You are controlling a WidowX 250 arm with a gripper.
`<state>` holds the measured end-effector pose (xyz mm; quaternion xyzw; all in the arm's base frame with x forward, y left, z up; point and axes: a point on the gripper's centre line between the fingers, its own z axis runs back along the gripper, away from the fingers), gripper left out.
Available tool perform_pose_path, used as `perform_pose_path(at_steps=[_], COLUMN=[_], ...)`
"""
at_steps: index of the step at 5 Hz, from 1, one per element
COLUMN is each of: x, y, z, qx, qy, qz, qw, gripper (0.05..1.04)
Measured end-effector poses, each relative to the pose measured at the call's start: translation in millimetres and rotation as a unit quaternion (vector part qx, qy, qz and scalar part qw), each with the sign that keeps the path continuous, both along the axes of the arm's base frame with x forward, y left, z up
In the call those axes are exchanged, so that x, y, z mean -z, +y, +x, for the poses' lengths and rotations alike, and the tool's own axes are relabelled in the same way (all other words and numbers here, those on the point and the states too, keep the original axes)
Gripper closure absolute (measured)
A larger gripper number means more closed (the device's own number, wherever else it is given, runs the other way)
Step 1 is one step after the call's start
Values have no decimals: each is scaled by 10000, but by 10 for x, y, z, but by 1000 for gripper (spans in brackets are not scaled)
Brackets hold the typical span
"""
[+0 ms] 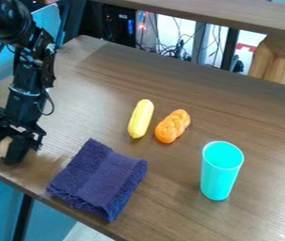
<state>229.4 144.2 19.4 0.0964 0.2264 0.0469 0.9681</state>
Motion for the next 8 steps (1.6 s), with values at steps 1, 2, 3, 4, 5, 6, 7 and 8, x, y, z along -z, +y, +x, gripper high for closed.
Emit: perform_pose_path(at_steps=[1,2,3,4,5,6,7,8], x=[5,-32,-468,-730,-895,-993,-1044,-782], y=[-23,-80,-158,-190,-397,-889,-1330,-1615], z=[-25,-95,-47,-96,-33,82,228,433], qx=[6,-188,-226,-236,144,866,1051,952], qy=[-69,-467,-1485,-1868,-1940,-1963,-2143,-1859], qz=[-42,-416,-695,-569,-387,-556,-831,-973], qw=[10000,9979,9862,9805,9801,9751,9675,9731], gripper=[447,173,76,80,83,83,83,83])
